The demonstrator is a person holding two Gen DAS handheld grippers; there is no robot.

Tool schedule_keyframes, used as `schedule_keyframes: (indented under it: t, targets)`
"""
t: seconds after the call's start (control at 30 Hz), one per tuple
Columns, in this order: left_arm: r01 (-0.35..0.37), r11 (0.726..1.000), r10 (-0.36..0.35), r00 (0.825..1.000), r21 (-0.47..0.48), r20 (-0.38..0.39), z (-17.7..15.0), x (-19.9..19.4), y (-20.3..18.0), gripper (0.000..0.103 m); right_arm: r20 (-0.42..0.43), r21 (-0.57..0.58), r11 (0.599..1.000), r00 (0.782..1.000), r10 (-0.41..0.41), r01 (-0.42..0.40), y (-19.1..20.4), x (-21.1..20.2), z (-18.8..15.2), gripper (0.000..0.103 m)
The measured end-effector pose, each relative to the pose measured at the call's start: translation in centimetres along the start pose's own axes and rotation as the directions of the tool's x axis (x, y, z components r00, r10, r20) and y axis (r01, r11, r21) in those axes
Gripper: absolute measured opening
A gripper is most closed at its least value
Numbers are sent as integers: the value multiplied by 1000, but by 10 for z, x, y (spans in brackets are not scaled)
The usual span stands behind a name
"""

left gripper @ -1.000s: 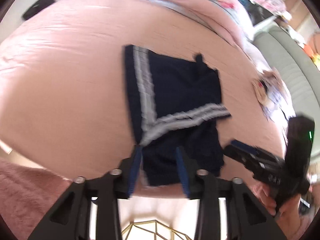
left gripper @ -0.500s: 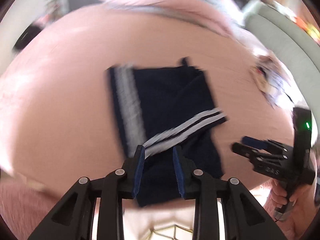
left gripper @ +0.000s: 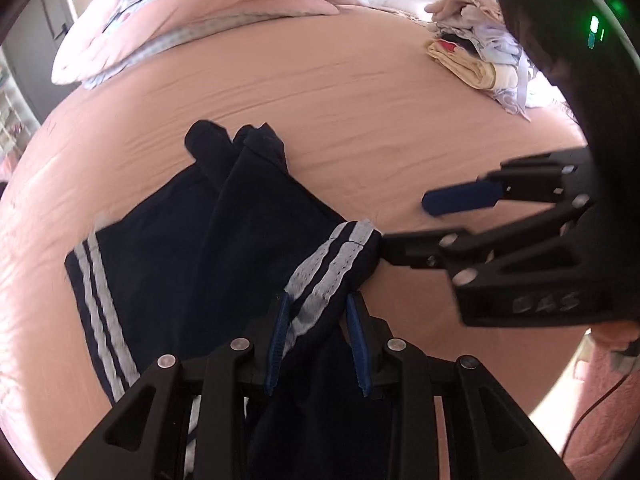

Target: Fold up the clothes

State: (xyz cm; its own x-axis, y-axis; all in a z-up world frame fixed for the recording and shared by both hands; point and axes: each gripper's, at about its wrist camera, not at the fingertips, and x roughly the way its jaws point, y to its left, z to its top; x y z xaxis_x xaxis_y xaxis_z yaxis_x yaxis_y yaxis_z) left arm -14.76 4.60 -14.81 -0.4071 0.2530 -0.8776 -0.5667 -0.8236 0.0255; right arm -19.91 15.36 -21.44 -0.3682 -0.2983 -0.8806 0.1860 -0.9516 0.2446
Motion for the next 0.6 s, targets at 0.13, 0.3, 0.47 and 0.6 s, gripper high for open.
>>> schedule_keyframes:
  t: [0.13,0.3,0.47,0.6]
  targets:
    - [33,998,-31,998,-53,47,4,-9,22,5,59,132,988,995,76,-83,-19,-7,2,53]
    - [84,979,-64,992,-187,107,4,-29,70,4,65,111,992,996,54,-61,-15,-15,11,53]
    - [112,945,-67,986,-306,153,-2,-48,125,4,46,27,998,998,52,-53,0,-15,34,53]
    - [86,929,-33,988,-360,150,-8,-49,156,4,22,-69,997,999,37,-36,24,-5,57,53]
